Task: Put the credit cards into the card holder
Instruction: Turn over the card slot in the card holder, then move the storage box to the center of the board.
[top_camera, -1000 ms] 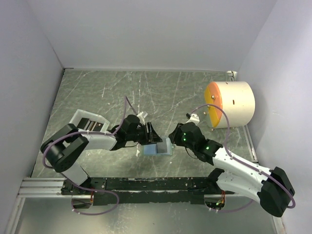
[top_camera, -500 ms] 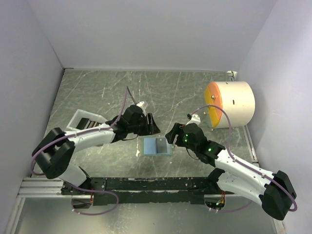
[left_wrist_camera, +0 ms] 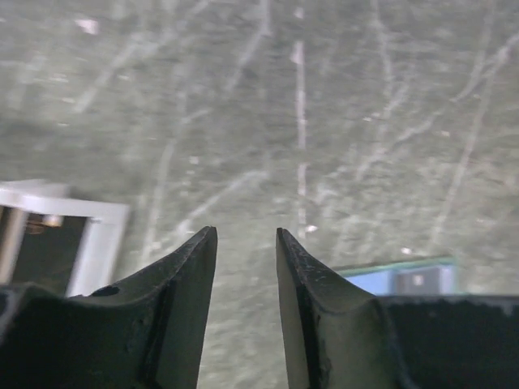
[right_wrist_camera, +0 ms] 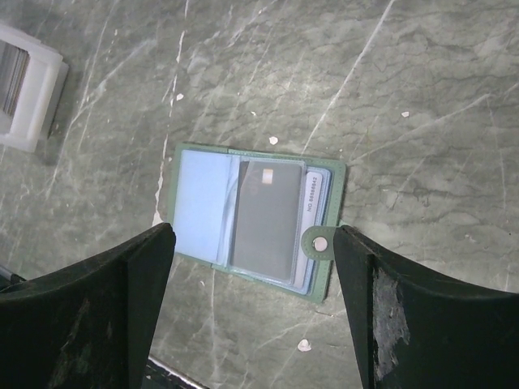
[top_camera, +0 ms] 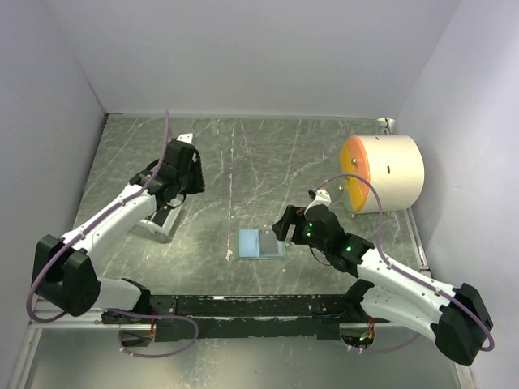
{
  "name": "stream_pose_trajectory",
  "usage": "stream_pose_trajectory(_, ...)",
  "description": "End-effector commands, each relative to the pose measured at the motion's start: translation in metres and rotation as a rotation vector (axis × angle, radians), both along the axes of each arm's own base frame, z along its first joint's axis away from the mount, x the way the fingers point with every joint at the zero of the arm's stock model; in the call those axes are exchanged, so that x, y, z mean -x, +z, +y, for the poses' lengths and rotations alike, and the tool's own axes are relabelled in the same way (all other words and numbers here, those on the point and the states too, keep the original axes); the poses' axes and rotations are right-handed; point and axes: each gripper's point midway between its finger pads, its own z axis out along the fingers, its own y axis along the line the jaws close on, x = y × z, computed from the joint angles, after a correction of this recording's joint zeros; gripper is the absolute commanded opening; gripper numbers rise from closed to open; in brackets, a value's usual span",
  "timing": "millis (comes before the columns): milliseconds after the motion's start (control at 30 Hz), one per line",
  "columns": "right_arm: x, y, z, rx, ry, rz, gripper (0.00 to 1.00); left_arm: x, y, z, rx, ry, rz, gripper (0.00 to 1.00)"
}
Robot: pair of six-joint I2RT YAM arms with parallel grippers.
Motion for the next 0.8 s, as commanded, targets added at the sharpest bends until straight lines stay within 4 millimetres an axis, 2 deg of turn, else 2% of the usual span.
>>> stream_pose_trajectory(0,-0.002,0.008,0.006,-0.008,0.038,-0.025,0.8,-0.003,0.016,0.062,-0.251,0.04,-0.043,0.44)
stream_pose_trajectory(100,-0.002,0.009,0.008,-0.003,0.054,-0.025,0.8,-0.006,0.018,0.09,-0.322,0.055,-0.065,0.44)
stream_pose_trajectory(267,-0.002,0.013,0.011,0.014,0.082,-0.029,0.79,-0.004,0.006,0.123,-0.422,0.016,-0.073,0.44)
stream_pose_trajectory(433,-0.004,0.018,0.012,0.022,0.092,-0.044,0.79,0.0,-0.017,0.155,-0.513,0.05,0.0,0.5)
stream_pose_trajectory(533,-0.004,0.019,0.013,0.019,0.096,-0.047,0.79,0.001,-0.034,0.173,-0.543,0.066,0.047,0.48)
stream_pose_trajectory(600,-0.003,0.02,0.014,0.014,0.099,-0.047,0.79,0.001,-0.047,0.177,-0.565,0.046,0.06,0.5)
stream_pose_trajectory(767,-0.004,0.021,0.014,0.012,0.1,-0.052,0.79,0.0,-0.064,0.166,-0.56,-0.081,0.084,0.58)
